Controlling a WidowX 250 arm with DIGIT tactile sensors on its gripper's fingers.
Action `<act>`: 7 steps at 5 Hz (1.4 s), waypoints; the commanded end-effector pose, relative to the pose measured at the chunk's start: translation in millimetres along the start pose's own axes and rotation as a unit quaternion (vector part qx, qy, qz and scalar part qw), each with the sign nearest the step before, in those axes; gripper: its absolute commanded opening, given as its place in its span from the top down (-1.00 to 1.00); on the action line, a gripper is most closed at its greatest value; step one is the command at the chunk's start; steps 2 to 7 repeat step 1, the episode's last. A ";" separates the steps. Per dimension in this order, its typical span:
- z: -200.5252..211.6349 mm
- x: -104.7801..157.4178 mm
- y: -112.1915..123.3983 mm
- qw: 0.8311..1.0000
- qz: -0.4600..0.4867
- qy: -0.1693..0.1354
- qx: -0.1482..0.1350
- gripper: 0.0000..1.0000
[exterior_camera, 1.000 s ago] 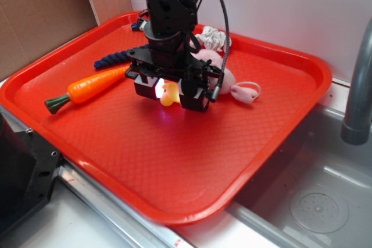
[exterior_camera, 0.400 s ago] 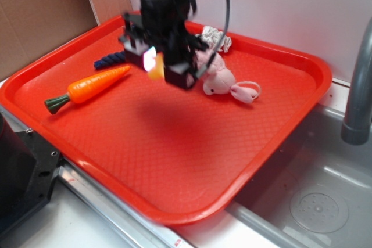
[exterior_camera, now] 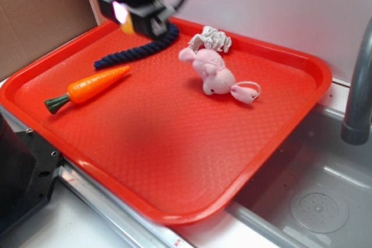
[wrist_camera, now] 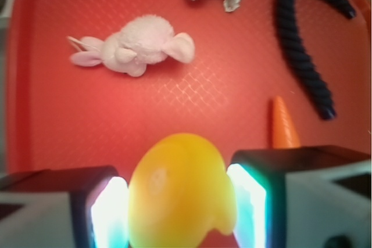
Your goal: Grab the yellow duck.
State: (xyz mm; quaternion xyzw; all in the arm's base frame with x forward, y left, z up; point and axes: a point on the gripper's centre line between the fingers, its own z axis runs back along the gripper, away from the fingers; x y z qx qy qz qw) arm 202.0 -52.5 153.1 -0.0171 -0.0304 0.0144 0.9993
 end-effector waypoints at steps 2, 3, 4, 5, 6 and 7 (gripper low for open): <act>19.5 10.8 20.0 0.999 0.019 -0.027 -0.005 1.00; 19.5 10.8 20.0 0.999 0.019 -0.027 -0.005 1.00; 19.5 10.8 20.0 0.999 0.019 -0.027 -0.005 1.00; 19.5 10.8 20.0 0.999 0.019 -0.027 -0.005 1.00; 19.5 10.8 20.0 0.999 0.019 -0.027 -0.005 1.00; 19.5 10.8 20.0 0.999 0.019 -0.027 -0.005 1.00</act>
